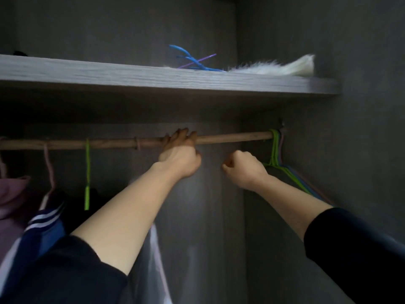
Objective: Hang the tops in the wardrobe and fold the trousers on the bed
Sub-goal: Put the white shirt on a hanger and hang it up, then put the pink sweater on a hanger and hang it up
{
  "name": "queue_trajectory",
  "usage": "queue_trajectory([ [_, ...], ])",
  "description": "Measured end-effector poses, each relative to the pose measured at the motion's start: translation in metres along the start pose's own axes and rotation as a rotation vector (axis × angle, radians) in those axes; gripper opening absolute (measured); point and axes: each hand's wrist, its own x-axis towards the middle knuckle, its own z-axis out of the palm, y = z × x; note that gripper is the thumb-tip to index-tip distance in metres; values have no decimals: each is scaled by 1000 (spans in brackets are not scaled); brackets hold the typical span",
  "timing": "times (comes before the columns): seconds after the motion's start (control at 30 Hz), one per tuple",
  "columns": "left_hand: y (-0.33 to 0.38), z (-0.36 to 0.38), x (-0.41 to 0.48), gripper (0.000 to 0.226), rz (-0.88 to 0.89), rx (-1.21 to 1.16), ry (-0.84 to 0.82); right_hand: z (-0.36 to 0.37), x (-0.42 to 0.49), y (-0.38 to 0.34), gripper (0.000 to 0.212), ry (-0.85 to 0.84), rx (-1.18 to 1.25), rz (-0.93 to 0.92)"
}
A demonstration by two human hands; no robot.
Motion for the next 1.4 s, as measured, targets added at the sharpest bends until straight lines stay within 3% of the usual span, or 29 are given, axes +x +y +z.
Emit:
queue_trajectory([
  [0.2, 17, 32, 16, 52, 26, 43, 86, -18, -8, 65, 25, 115, -452, -52],
  [0.3, 13, 42, 18, 63, 52, 73, 186, -19, -6, 88, 33, 134, -637, -26],
  [0.5, 6, 58, 23, 60, 123, 44, 284, -12, -2, 104, 33, 101, -792, -68],
  [0.67, 4, 63, 24, 49, 111, 33, 336, -14, -4, 94, 29, 110, -475, 50],
  [0.8, 4, 65, 25, 49, 101, 8, 347, -18, -3, 75, 8, 91, -156, 146],
  [1.0, 7, 54, 20, 63, 63, 7, 267, -10, 17, 58, 18, 130, 211, 196],
  [1.13, 10, 46, 19, 56, 49, 9, 170, -4, 3, 46, 21, 184, 306, 155],
  [1.3, 21, 43, 7, 71, 1, 36, 50, -2, -46, 42, 28, 156, 313, 166],
  [1.4, 38, 45, -11, 69, -27, -26, -34, -9, -82, 49, 23, 114, 343, 206],
])
